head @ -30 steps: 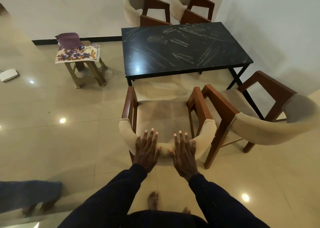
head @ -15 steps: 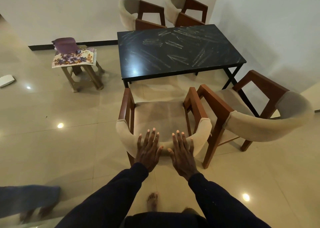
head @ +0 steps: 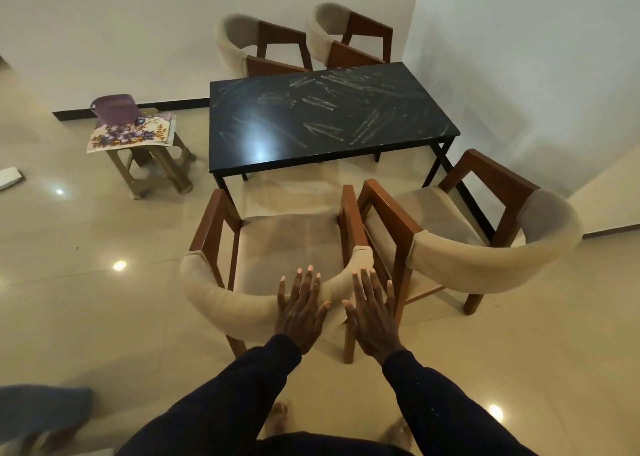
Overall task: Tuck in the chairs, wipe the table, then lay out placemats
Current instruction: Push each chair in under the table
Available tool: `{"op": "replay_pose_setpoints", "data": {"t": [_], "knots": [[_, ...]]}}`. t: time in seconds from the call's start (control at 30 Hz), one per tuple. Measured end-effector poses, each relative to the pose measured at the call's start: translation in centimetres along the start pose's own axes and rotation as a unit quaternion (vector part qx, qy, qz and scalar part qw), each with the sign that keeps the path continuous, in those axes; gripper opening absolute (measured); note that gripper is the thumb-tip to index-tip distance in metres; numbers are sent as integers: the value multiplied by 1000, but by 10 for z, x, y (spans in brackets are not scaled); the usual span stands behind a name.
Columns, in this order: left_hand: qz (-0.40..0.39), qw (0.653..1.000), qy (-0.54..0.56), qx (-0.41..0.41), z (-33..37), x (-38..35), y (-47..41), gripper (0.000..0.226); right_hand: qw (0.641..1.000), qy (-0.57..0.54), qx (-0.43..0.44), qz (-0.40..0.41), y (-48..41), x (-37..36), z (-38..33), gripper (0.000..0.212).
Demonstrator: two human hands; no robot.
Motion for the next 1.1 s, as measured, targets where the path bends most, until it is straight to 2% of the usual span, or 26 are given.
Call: {"op": "replay_pose_setpoints", "data": {"t": [0.2, 0.4, 0.47, 0.53, 0.63, 0.87, 1.1], "knots": [[-2, 998, 21, 61, 76, -8, -12, 64, 1000, -14, 25, 13, 7, 37, 90, 67], [1, 998, 33, 61, 160, -8, -33, 65, 999, 12, 31, -5, 18, 67, 163, 70], [-9, 997, 41, 64, 184, -6, -41, 74, 1000, 17, 25, -8, 21, 75, 182, 71], [-22, 997, 43, 56, 207, -4, -53, 81, 1000, 24, 19, -7, 21, 83, 201, 72], [-21, 998, 48, 39, 234, -6, -79, 68, 1000, 10, 5, 3, 19, 97, 233, 72], [-49, 995, 84, -16, 306, -25, -150, 66, 999, 13, -19, 45, 9, 127, 323, 65], [-24, 995, 93, -40, 364, -40, -206, 80, 998, 34, -27, 49, -6, 155, 408, 68]]}}
Point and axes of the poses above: each hand's wrist, its own y-axis away from the middle knuckle, its own x-axis out of the back of the hand, z = x × y, the point moved 4 cm from there along -y, towards the middle knuckle, and after that the axes turned 4 degrees about x, right-handed, at the moved point
